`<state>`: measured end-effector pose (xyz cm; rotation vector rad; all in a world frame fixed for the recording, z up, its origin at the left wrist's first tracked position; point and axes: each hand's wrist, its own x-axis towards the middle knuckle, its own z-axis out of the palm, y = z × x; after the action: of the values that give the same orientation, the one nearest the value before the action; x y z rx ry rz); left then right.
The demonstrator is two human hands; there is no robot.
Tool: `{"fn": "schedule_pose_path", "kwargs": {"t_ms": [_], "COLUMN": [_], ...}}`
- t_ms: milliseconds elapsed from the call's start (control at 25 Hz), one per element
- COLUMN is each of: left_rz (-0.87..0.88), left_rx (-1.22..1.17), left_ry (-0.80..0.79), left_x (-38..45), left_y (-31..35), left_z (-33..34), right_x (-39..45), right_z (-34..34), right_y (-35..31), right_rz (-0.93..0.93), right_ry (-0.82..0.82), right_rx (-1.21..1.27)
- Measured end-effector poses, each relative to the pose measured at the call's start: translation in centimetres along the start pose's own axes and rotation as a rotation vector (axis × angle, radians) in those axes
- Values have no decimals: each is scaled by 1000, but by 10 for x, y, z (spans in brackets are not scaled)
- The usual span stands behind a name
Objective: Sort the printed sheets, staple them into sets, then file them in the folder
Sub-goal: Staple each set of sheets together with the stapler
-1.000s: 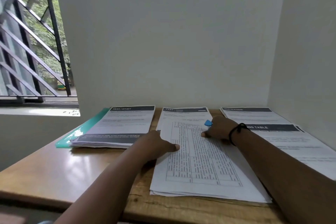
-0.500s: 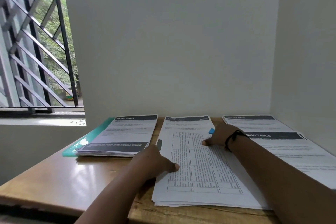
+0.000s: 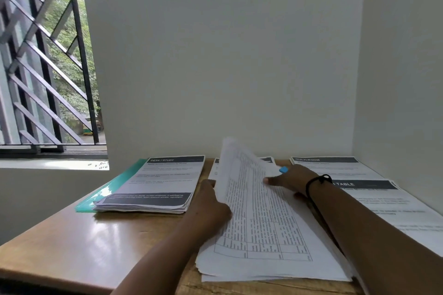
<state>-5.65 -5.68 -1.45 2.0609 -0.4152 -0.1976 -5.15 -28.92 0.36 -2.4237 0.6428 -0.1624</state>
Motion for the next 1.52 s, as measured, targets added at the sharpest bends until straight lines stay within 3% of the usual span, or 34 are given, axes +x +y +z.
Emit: {"fn": "schedule_pose_path", "kwargs": {"t_ms": [120, 200, 320, 480, 600, 760, 1080, 1240, 1520], "left_rz": [-53, -154, -178, -71, -17, -6, -71, -81, -147], "left_rx": [-186, -148, 163, 607, 773, 648, 399, 504, 632], "left_ry": [-32, -108, -165, -39, -2, -40, -60, -95, -34], "left_x": [6, 10, 10, 0, -2, -1, -8, -3, 7], "left_y": [0, -2, -4, -2, -11, -13, 1, -5, -22], "left_z": [-18, -28, -23, -13, -11, -9, -19, -19, -14], "right_x": [-1, -3, 0, 4, 7, 8, -2, -9, -7], "right_z": [-6, -9, -9, -6, -7, -8, -2, 3, -17], "right_y": [1, 1, -2, -2, 0, 2, -3, -10, 1], "right_rz": [4, 33, 103, 104, 86, 98, 22, -1, 42], "right_ry": [34, 6, -22, 0, -5, -2, -101, -103, -142], "right_rx": [270, 331, 224, 18, -24, 41, -63, -141, -24]}}
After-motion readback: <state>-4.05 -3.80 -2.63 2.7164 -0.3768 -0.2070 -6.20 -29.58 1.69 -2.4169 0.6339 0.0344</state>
